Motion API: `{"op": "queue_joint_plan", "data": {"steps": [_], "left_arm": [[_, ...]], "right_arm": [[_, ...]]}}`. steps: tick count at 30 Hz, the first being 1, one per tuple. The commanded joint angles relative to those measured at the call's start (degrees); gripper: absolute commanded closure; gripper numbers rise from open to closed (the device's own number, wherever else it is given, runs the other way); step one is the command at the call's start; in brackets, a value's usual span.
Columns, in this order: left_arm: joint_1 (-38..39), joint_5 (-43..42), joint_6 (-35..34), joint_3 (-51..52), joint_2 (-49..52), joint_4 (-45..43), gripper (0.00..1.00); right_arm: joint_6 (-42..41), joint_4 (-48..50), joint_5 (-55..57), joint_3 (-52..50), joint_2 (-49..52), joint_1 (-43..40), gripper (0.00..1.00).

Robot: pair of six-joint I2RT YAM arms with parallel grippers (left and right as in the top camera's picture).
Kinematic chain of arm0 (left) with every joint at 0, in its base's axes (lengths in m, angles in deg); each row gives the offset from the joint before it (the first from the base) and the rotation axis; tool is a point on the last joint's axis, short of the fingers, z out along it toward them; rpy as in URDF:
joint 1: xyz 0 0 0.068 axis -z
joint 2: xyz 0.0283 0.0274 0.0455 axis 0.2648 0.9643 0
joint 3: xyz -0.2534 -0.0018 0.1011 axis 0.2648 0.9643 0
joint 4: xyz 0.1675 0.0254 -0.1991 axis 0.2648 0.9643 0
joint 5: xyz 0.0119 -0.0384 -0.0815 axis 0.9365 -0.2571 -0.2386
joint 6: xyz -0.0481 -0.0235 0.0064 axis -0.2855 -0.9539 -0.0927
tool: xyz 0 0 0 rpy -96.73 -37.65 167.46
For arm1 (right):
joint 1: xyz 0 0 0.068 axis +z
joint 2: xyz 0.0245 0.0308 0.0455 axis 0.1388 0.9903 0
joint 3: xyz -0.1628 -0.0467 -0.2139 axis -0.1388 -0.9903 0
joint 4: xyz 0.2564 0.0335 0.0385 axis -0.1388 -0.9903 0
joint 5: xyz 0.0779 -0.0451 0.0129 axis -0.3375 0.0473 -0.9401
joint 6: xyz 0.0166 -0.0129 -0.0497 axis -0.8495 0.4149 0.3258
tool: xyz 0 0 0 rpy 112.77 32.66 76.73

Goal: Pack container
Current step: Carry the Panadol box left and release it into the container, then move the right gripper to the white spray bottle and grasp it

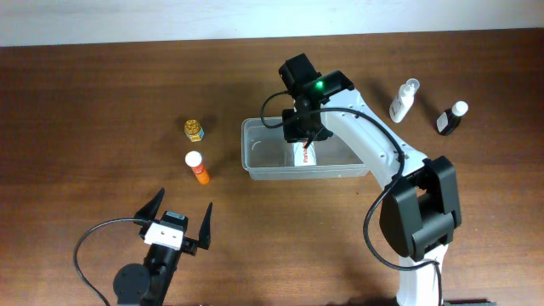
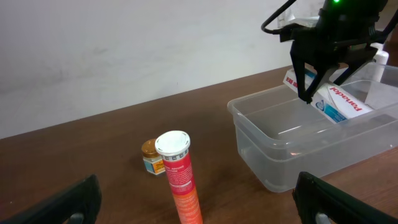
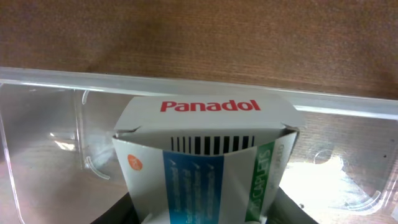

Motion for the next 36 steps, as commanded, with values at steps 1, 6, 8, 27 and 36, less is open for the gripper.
{"op": "queue_joint_plan", "data": {"steps": [1, 6, 8, 27, 36], "left_arm": [[-0.3, 0.4, 0.7, 0.1, -0.1, 0.5, 0.01], [-0.3, 0.4, 0.7, 0.1, -0.1, 0.5, 0.01], [-0.3, 0.4, 0.7, 0.1, -0.1, 0.5, 0.01], [-0.3, 0.4, 0.7, 0.1, -0.1, 0.5, 0.01], [-0.3, 0.4, 0.7, 0.0, -0.1, 0.5, 0.01]], "right_arm": [[-0.7, 0.3, 1.4, -0.4, -0.8, -0.1, 0.57], [-0.7, 0.3, 1.4, -0.4, -0.8, -0.1, 0.50], [-0.7, 0.3, 1.4, -0.4, -0.8, -0.1, 0.50], [8.5, -16.6, 1.6, 14.5, -2.9, -11.0, 0.22], [13.3, -18.3, -5.1, 20.9, -2.9, -26.4, 0.02]]}}
